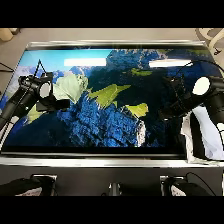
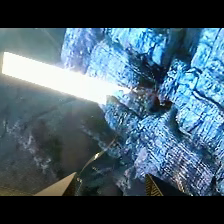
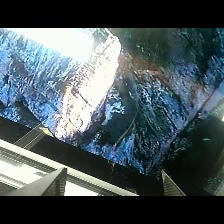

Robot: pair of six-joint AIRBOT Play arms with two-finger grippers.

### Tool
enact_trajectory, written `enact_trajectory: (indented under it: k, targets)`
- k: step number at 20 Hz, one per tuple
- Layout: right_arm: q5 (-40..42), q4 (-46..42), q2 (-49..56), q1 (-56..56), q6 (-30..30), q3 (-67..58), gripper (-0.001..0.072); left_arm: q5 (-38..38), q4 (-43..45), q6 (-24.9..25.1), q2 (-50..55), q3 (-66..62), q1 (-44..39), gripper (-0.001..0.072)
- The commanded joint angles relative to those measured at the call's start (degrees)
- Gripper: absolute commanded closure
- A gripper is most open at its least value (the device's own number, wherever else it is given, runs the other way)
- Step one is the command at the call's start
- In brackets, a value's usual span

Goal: Fold the shirts.

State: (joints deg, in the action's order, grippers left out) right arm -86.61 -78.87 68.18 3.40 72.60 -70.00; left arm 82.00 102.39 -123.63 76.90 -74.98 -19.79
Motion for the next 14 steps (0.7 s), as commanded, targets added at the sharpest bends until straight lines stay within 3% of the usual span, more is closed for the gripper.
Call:
enact_trajectory:
  k: [1,12,14]
  targets:
    - [0.00,0.00,-0.04,0.02,0.04,0.00,0.0084,0.00,0.02,0.02,-0.02,0.02,0.07,0.0179]
    - [0.22,0.00,-0.04,0.02,0.04,0.00,0.0084,0.00,0.02,0.02,-0.02,0.02,0.07,0.0179]
    - [3.43,0.22,-0.04,0.02,0.04,0.00,0.0084,0.00,0.02,0.02,-0.02,0.02,0.07,0.0179]
